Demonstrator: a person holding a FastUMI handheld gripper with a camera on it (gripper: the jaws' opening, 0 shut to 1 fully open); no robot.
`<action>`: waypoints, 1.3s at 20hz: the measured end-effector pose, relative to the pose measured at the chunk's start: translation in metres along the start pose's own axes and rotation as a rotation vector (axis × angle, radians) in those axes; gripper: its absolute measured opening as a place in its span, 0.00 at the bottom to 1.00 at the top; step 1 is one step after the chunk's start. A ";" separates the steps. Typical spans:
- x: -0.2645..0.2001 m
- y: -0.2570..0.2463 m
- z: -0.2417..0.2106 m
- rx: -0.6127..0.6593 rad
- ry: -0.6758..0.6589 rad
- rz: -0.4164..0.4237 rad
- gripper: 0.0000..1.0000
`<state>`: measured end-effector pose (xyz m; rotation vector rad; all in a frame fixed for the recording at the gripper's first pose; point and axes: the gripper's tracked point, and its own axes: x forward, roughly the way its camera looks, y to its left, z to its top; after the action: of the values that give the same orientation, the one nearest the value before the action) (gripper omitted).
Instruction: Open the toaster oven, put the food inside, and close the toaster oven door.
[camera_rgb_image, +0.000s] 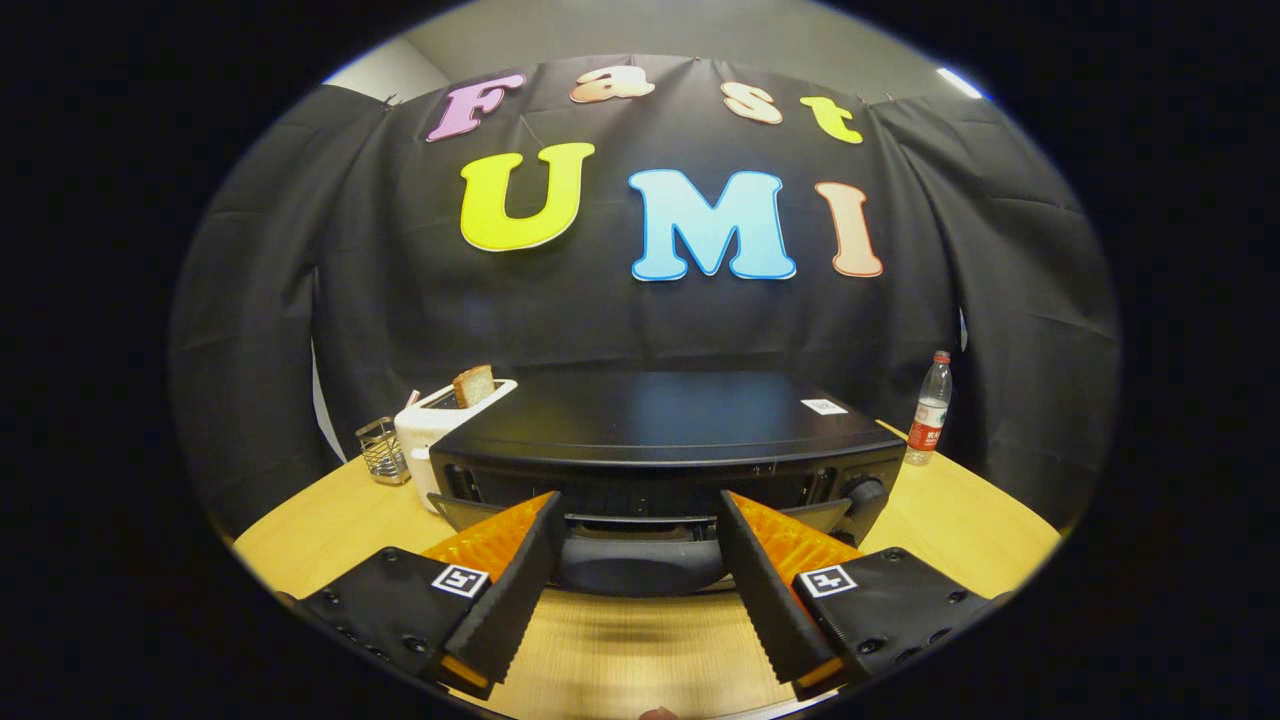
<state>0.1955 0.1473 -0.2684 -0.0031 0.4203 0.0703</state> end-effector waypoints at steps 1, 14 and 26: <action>-0.006 0.001 -0.005 0.000 0.004 0.005 0.97; -0.050 0.002 -0.066 0.013 0.115 0.001 0.97; -0.087 0.010 -0.083 0.070 0.202 0.000 0.98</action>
<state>0.0814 0.1494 -0.3082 0.0590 0.6244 0.0553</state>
